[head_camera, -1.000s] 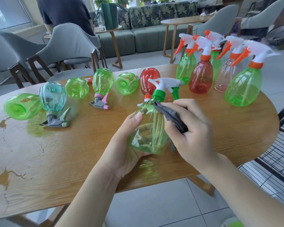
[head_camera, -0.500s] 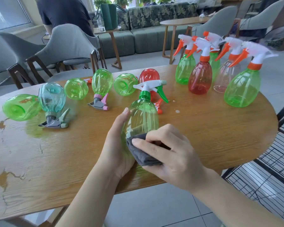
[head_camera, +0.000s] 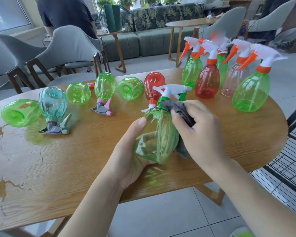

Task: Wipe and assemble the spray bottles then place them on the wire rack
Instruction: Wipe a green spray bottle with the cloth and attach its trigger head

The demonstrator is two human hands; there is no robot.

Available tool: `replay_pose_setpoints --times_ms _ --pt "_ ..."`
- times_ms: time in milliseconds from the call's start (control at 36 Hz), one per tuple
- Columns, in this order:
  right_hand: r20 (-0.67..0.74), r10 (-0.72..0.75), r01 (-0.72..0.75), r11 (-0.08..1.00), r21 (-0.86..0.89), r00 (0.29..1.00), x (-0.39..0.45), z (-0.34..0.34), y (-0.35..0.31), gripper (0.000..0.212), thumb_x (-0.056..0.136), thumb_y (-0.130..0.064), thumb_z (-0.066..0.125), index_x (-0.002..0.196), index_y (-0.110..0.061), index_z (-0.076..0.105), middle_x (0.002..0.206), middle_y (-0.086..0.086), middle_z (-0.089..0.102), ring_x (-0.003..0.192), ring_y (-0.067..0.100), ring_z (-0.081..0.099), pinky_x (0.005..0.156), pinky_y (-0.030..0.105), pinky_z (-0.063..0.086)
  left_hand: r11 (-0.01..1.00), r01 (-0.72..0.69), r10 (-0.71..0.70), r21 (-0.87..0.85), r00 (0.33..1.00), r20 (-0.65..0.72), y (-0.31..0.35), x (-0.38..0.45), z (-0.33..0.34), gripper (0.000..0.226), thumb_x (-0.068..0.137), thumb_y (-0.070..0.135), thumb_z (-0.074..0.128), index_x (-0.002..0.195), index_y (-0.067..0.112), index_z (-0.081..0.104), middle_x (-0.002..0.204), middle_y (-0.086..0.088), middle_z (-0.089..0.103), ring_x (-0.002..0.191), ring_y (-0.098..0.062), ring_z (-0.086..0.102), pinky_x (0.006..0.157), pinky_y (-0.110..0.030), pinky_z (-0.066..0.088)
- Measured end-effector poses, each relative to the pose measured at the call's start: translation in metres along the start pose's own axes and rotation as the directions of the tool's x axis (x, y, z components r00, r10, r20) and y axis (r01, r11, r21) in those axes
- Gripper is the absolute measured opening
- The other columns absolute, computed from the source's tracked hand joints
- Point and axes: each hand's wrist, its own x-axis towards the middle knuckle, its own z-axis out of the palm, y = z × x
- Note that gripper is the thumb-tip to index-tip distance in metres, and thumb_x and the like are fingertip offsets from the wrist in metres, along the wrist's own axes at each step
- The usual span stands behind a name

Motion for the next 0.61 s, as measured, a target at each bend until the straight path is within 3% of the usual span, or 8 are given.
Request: replay_pose_setpoints --times_ms 83,167,306,417,611 --pt "-0.030 -0.032 0.033 0.999 0.042 0.999 -0.006 0.000 -0.002 0.013 0.095 -0.007 0.066 0.102 -0.006 0.077 0.097 -0.003 0.063 0.088 0.000 0.059 0.077 0.010 0.040 1.000 -0.009 0.009 0.018 1.000 0.010 -0.002 0.001 -0.003 0.084 0.071 0.056 0.088 0.142 0.021 0.059 0.132 -0.025 0.064 0.110 -0.041 0.063 0.094 -0.057 0.047" --pt "-0.087 -0.105 0.110 0.993 0.049 0.991 -0.010 -0.002 -0.003 0.016 0.092 -0.005 0.067 0.103 -0.003 0.078 0.097 0.004 0.066 0.087 0.011 0.062 0.078 0.015 0.045 0.999 -0.014 0.014 -0.037 1.000 -0.018 -0.002 0.002 -0.005 0.104 0.059 0.050 0.097 0.147 0.020 0.050 0.134 -0.023 0.062 0.114 -0.041 0.059 0.090 -0.054 0.053" --pt "-0.094 -0.231 0.232 0.973 0.000 0.968 -0.014 0.000 -0.004 0.026 0.089 -0.008 0.064 0.110 -0.001 0.078 0.098 0.007 0.068 0.089 0.006 0.060 0.083 0.011 0.044 0.994 -0.015 0.011 -0.107 0.999 -0.033 -0.001 0.003 -0.004 0.104 0.061 0.045 0.096 0.149 0.020 0.047 0.124 -0.020 0.065 0.104 -0.038 0.065 0.080 -0.053 0.057" --pt "-0.082 -0.287 0.288 0.958 -0.007 0.954 -0.015 0.002 -0.004 0.027 0.087 -0.005 0.065 0.110 0.001 0.077 0.099 0.010 0.068 0.093 0.005 0.058 0.088 0.010 0.043 0.994 -0.035 0.033 -0.105 0.999 -0.021 -0.001 0.002 -0.005 0.102 0.059 0.040 0.099 0.147 0.021 0.050 0.129 -0.018 0.064 0.106 -0.036 0.068 0.081 -0.055 0.058" --pt "-0.067 -0.114 0.117 0.992 0.044 0.991 -0.005 -0.003 -0.002 0.024 0.094 -0.005 0.064 0.116 -0.004 0.075 0.104 0.007 0.065 0.091 0.011 0.061 0.081 0.016 0.047 0.999 -0.013 0.013 -0.042 1.000 0.017 -0.002 0.002 -0.005 0.099 0.059 0.038 0.098 0.145 0.015 0.052 0.136 -0.027 0.060 0.112 -0.043 0.065 0.086 -0.058 0.056"
